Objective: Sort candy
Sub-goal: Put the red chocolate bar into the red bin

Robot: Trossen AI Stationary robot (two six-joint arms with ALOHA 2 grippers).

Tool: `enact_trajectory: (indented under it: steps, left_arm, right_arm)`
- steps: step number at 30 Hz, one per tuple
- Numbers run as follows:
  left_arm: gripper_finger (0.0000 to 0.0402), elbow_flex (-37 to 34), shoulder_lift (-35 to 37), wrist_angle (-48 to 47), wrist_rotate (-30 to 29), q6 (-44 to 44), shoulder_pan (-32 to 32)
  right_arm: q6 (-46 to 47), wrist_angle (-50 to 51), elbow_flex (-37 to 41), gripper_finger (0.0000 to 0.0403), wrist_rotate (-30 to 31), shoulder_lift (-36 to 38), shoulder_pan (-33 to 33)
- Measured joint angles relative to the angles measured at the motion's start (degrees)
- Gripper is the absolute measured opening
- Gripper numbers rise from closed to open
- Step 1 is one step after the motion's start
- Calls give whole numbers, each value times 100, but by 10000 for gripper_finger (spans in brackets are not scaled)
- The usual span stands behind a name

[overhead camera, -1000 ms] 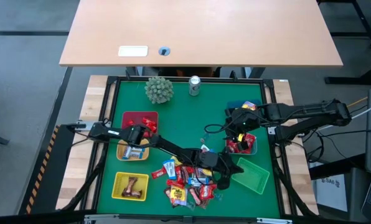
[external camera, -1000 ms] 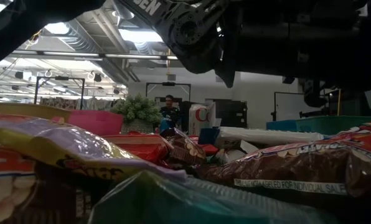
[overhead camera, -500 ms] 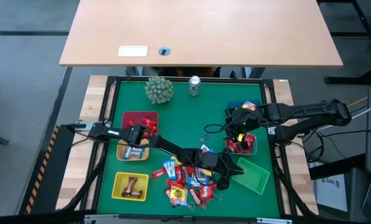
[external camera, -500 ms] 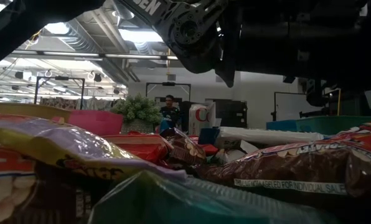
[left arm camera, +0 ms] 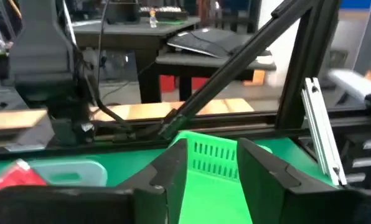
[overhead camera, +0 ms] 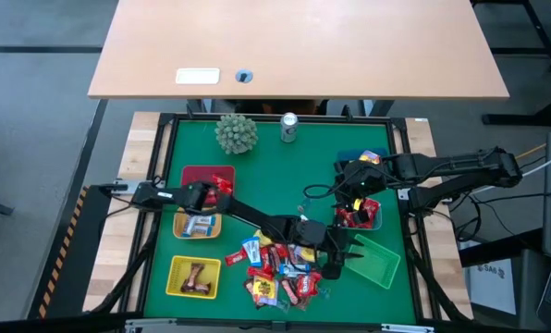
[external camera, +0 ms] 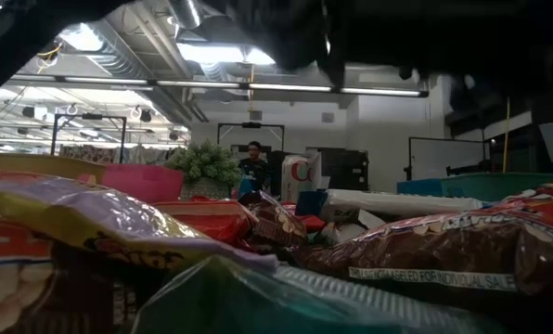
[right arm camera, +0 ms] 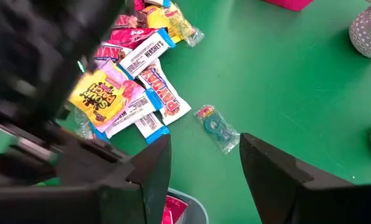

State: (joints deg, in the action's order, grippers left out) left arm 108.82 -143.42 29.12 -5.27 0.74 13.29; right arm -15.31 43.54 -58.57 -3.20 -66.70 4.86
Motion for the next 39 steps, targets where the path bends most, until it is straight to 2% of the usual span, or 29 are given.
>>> enact_trajectory:
  steps: [9, 17, 21, 25, 31, 35, 39]
  left_arm:
    - [126, -1, 1419, -3672, -276, -409, -67]
    - [126, -1, 2616, -6290, -404, -424, -64]
    - [126, -124, 3103, -7307, -706, -123, -64]
    - [126, -977, 3571, -7621, -918, 652, -58]
    - [126, -2537, 4456, -7640, -836, 2535, 236]
    - [126, -3182, 4801, -7679, -153, 3852, 525]
    - [126, -3495, 4826, -7715, 415, 4650, 854]
  right_arm:
    - [3, 10, -4, 189, 116, -2, -2]
    - [-2, -16, -2, 189, 168, -2, 1]
    - [-2, -47, 4, 189, 166, -2, 0]
    - [-2, -64, 7, 189, 166, -10, 0]
    - [-2, -50, 7, 189, 162, -119, 2]
    - [-2, -60, 20, 189, 157, -258, 2]
    - [-2, -103, 20, 189, 155, -408, 2]
